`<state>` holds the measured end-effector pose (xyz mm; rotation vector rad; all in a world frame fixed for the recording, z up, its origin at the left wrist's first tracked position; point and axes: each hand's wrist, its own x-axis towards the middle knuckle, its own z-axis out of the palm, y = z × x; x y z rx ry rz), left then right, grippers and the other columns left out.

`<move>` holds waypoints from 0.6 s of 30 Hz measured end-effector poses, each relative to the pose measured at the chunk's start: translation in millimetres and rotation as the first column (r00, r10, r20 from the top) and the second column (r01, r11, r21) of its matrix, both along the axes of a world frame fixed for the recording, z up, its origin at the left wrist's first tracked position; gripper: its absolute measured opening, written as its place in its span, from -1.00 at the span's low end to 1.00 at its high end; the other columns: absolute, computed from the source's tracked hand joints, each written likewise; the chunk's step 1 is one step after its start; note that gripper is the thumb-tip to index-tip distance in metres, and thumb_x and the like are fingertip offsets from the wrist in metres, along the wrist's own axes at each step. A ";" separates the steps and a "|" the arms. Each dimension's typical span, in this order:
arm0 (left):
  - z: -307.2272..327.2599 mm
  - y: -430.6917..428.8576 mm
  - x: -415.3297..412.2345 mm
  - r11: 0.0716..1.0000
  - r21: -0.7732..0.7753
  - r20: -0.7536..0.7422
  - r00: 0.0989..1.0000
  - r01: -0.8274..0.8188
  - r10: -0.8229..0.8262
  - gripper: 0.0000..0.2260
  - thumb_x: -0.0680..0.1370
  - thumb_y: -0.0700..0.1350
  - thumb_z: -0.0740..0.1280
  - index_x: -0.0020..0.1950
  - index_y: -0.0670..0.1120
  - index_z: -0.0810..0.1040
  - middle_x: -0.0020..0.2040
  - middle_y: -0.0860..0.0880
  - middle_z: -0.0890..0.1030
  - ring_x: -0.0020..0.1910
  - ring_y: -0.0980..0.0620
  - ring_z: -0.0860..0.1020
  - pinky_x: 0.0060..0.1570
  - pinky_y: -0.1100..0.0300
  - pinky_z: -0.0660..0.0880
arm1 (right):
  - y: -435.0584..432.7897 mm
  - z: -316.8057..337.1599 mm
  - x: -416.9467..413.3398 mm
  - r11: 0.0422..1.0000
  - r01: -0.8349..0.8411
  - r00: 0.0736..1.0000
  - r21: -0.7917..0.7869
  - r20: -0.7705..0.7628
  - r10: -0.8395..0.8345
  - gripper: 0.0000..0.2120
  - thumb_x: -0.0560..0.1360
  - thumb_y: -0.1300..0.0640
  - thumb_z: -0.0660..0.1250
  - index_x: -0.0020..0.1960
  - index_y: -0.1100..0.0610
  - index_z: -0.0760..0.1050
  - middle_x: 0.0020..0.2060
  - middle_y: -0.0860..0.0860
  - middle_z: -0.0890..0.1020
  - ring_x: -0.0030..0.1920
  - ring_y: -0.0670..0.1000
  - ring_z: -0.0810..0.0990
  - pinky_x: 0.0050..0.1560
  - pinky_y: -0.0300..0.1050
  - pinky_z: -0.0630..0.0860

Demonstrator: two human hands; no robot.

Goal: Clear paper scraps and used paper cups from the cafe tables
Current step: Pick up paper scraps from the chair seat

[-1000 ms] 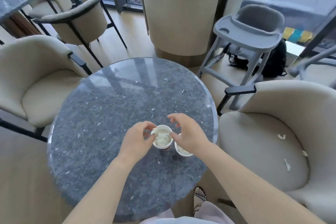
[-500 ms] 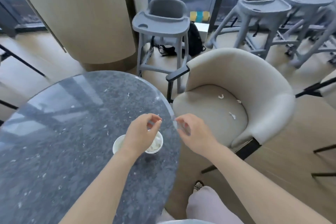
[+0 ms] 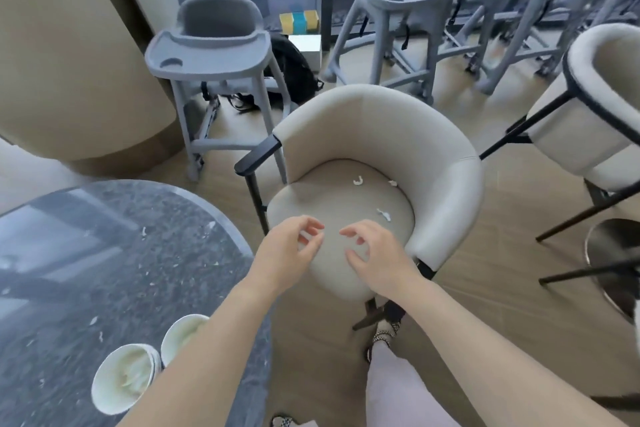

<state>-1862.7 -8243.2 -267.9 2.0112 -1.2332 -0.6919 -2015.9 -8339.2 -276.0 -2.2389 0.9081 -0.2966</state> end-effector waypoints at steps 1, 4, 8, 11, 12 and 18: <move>-1.6 -14.7 -1.9 1.000 0.006 0.004 1.000 0.011 -0.011 -0.89 0.53 -0.02 0.29 0.04 0.05 0.53 -0.13 0.18 0.54 -0.21 0.26 0.52 -0.12 0.28 0.45 | -16.1 -2.5 -2.3 1.000 0.006 1.000 -0.001 -0.008 -0.006 -0.75 0.42 0.23 0.32 0.09 0.10 0.51 0.02 -0.01 0.56 -0.04 -0.10 0.48 -0.05 -0.30 0.33; -9.7 -61.5 -5.1 0.999 0.037 0.029 0.999 0.027 -0.028 -0.86 0.53 -0.01 0.28 0.07 0.04 0.51 -0.10 0.15 0.56 -0.19 0.22 0.52 -0.09 0.26 0.46 | -69.8 -13.3 -5.8 1.000 0.003 1.000 -0.016 -0.025 -0.003 -0.77 0.43 0.23 0.32 0.08 0.11 0.51 0.03 -0.01 0.57 0.08 -0.03 0.49 0.07 -0.26 0.32; -27.2 -135.6 -9.0 0.995 0.095 0.072 0.997 0.035 -0.042 -0.83 0.54 -0.02 0.27 0.11 0.01 0.50 -0.06 0.09 0.57 -0.13 0.14 0.54 -0.03 0.20 0.48 | -145.4 -32.5 -2.0 0.998 -0.044 0.998 -0.033 -0.040 0.043 -0.79 0.42 0.21 0.32 0.05 0.10 0.52 0.03 -0.02 0.55 0.10 0.02 0.49 0.09 -0.08 0.41; -49.4 -190.0 -11.4 0.986 0.149 0.079 0.994 0.069 -0.081 -0.82 0.54 -0.03 0.27 0.12 0.00 0.50 -0.04 0.07 0.57 -0.11 0.11 0.54 0.01 0.12 0.49 | -191.7 -57.8 4.1 0.997 -0.074 0.995 -0.026 -0.062 0.072 -0.78 0.41 0.20 0.32 0.05 0.10 0.52 0.02 -0.01 0.54 0.06 0.03 0.48 -0.01 -0.10 0.44; -59.0 -206.9 -10.4 0.983 0.165 0.089 0.991 0.082 -0.098 -0.82 0.54 -0.02 0.26 0.12 0.00 0.49 -0.03 0.07 0.57 -0.11 0.10 0.54 0.00 0.11 0.49 | -205.6 -68.2 6.7 0.997 -0.079 0.994 -0.021 -0.075 0.078 -0.78 0.41 0.19 0.31 0.05 0.10 0.52 0.02 -0.01 0.54 0.05 0.03 0.48 -0.03 -0.08 0.46; -133.9 -287.7 14.1 0.963 0.245 0.118 0.983 0.110 -0.143 -0.80 0.54 0.00 0.24 0.16 0.04 0.46 0.00 0.10 0.55 -0.08 0.12 0.52 -0.02 0.16 0.47 | -276.2 -140.8 13.2 0.994 -0.113 0.973 -0.010 -0.202 0.109 -0.77 0.44 0.15 0.31 0.10 0.08 0.50 0.09 -0.01 0.50 0.07 0.04 0.45 -0.07 -0.06 0.48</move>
